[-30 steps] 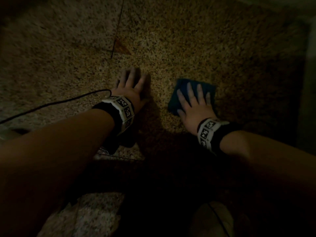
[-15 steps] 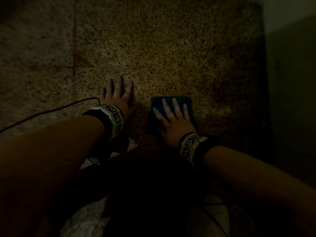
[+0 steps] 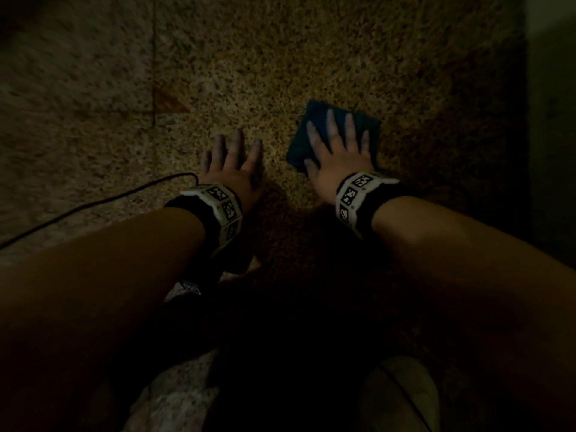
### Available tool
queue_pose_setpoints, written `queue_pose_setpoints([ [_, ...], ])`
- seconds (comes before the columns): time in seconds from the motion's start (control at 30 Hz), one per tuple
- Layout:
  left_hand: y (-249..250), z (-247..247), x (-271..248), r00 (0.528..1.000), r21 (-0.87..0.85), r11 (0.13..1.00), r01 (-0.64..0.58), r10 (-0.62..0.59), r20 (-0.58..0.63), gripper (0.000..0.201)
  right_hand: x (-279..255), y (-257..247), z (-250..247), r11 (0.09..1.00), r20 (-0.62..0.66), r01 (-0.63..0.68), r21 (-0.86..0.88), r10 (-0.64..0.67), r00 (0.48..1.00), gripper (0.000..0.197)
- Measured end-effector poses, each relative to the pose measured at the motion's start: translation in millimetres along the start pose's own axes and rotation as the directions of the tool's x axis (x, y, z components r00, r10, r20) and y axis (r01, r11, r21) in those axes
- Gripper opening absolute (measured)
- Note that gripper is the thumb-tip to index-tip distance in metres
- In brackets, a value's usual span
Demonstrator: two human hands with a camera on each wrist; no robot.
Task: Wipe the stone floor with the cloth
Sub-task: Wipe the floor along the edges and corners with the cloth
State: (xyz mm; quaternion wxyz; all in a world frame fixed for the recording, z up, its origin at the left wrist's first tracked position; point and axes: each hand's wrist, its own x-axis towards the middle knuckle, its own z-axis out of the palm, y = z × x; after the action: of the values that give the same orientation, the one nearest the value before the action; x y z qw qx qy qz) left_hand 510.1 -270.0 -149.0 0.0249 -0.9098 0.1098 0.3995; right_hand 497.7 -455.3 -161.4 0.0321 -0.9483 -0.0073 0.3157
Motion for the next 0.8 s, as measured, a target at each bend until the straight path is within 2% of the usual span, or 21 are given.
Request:
queue_pose_setpoints([
  [0.27,2,1,-2,1.000,-0.083,0.996,0.014,-0.015,-0.014,0.073,-5,1,-3,1.000,0.039,0.028,-0.011,-0.027,0.999,0.059],
  [0.4,7,0,-3,0.999,-0.109,0.994,0.028,-0.031,-0.023,0.073,-23,14,6,0.991,0.127,0.117,-0.068,-0.108,0.986,0.059],
  [0.53,8,0,0,0.999,-0.112,0.993,0.037,-0.039,-0.014,0.076,-64,32,29,0.962,0.192,0.246,-0.117,-0.221,0.956,0.061],
  [0.63,10,3,0,0.999,-0.104,0.994,0.044,-0.045,-0.006,0.082,-82,42,44,0.941,0.242,0.273,-0.197,-0.223,0.944,0.063],
  [0.8,16,10,-3,0.997,-0.067,0.996,0.057,-0.061,-0.055,0.088,-79,47,49,0.945,0.180,0.284,-0.165,-0.254,0.950,0.062],
])
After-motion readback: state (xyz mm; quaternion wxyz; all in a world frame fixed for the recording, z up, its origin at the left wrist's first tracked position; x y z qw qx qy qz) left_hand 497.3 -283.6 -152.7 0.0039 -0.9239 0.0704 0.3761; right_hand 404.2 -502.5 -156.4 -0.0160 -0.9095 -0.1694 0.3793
